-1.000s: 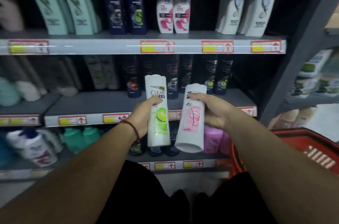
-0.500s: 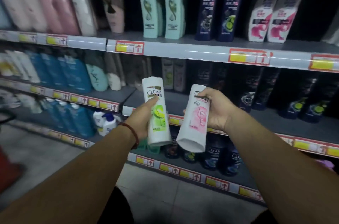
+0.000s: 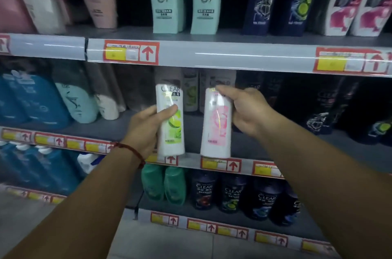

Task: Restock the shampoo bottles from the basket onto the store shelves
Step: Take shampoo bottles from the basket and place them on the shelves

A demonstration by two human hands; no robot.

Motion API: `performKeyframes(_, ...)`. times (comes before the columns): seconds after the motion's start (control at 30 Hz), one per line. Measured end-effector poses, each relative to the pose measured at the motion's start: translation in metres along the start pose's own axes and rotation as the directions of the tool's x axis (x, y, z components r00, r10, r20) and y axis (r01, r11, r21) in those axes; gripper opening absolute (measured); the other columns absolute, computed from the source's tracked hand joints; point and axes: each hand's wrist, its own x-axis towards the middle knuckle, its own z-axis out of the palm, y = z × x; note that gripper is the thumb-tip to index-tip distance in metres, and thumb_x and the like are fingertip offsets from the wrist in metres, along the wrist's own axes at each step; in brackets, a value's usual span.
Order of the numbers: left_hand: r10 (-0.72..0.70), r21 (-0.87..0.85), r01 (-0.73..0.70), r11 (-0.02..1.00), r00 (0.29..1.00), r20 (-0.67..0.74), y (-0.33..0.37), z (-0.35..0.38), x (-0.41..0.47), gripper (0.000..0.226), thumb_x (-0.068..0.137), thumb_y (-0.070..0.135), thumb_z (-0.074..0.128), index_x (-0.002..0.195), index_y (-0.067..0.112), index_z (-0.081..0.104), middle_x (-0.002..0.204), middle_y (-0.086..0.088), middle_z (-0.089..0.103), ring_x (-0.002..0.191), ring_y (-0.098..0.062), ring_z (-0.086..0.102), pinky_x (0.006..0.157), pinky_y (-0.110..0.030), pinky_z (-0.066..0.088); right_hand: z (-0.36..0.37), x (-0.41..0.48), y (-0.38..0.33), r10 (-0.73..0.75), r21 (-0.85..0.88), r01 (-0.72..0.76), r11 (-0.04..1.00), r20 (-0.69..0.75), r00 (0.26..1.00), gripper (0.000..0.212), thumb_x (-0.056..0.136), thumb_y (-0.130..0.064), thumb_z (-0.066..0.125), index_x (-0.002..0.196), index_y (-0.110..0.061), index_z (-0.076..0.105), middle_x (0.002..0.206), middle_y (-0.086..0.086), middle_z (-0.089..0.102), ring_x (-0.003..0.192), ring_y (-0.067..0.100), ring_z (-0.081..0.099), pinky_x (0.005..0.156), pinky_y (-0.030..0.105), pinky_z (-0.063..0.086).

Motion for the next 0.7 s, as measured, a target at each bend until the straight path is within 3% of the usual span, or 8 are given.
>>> performKeyframes(0.1, 0.082, -0.029, -0.081, 0.996, 0.996, 0.044, -0.008, 0.000, 0.023, 0.037, 0.076, 0.022, 0.076, 0.110, 0.009, 0.072, 0.104, -0.010, 0.075, 0.090, -0.023, 0.072, 0.077, -0.036, 0.058, 0.002, 0.015, 0.003, -0.047, -0.124, 0.040, 0.991, -0.057, 0.997, 0.018, 0.090, -0.008, 0.071, 0.092, 0.009, 0.065, 0.073, 0.016, 0.073, 0.070, 0.030, 0.072, 0.070, 0.042, 0.062)
performKeyframes(0.2, 0.112, -0.041, -0.110, 0.993, 0.993, 0.040, -0.022, 0.003, 0.044, 0.038, 0.076, 0.019, 0.076, 0.112, 0.011, 0.071, 0.105, -0.008, 0.075, 0.093, -0.021, 0.071, 0.083, -0.037, 0.058, 0.004, 0.030, 0.013, -0.067, -0.116, 0.054, 0.992, -0.111, 0.992, 0.010, 0.088, -0.001, 0.068, 0.081, 0.005, 0.066, 0.073, 0.015, 0.073, 0.072, 0.030, 0.071, 0.073, 0.042, 0.061)
performKeyframes(0.33, 0.106, -0.061, -0.101, 0.993, 0.991, 0.080, -0.036, 0.000, 0.061, 0.049, 0.073, 0.022, 0.076, 0.120, 0.010, 0.067, 0.115, -0.010, 0.072, 0.100, -0.021, 0.070, 0.089, -0.039, 0.055, 0.006, 0.042, 0.034, -0.100, -0.030, 0.099, 0.995, -0.046, 0.994, 0.007, 0.089, 0.001, 0.068, 0.090, 0.008, 0.068, 0.083, 0.014, 0.074, 0.076, 0.024, 0.072, 0.070, 0.031, 0.058)
performKeyframes(0.43, 0.135, -0.037, -0.131, 0.991, 0.981, 0.142, -0.038, -0.005, 0.064, 0.046, 0.074, 0.018, 0.075, 0.119, 0.014, 0.066, 0.119, -0.006, 0.071, 0.108, -0.021, 0.068, 0.094, -0.038, 0.053, 0.004, 0.045, 0.040, -0.169, -0.027, 0.169, 0.985, 0.000, 0.986, 0.023, 0.091, -0.005, 0.068, 0.111, 0.008, 0.066, 0.096, 0.014, 0.076, 0.084, 0.020, 0.074, 0.073, 0.024, 0.057)
performKeyframes(0.53, 0.143, 0.037, -0.155, 0.987, 0.965, 0.220, -0.036, -0.011, 0.064, 0.045, 0.076, 0.014, 0.074, 0.120, 0.019, 0.063, 0.122, -0.003, 0.070, 0.115, -0.021, 0.065, 0.097, -0.036, 0.052, -0.003, 0.046, 0.049, -0.175, -0.178, 0.189, 0.966, 0.091, 0.980, 0.034, 0.087, -0.012, 0.075, 0.117, 0.001, 0.065, 0.108, 0.014, 0.075, 0.098, 0.024, 0.074, 0.083, 0.032, 0.059)
performKeyframes(0.6, 0.120, 0.126, -0.156, 0.980, 0.960, 0.252, -0.035, -0.017, 0.065, 0.049, 0.078, 0.006, 0.075, 0.122, 0.021, 0.060, 0.120, 0.000, 0.071, 0.113, -0.019, 0.066, 0.093, -0.033, 0.054, -0.006, 0.043, 0.061, -0.149, -0.309, 0.184, 0.933, 0.135, 0.980, 0.041, 0.082, -0.005, 0.079, 0.119, -0.008, 0.063, 0.111, 0.008, 0.075, 0.101, 0.021, 0.073, 0.088, 0.035, 0.060)
performKeyframes(0.7, 0.031, 0.380, -0.129, 0.916, 0.967, 0.254, -0.039, -0.028, 0.066, 0.054, 0.073, 0.001, 0.082, 0.118, 0.023, 0.062, 0.107, 0.006, 0.075, 0.103, -0.015, 0.070, 0.089, -0.030, 0.057, -0.005, 0.036, 0.080, -0.139, -0.455, 0.169, 0.874, 0.098, 0.985, 0.053, 0.076, 0.004, 0.081, 0.121, -0.015, 0.061, 0.110, 0.001, 0.074, 0.096, 0.012, 0.072, 0.080, 0.024, 0.060)
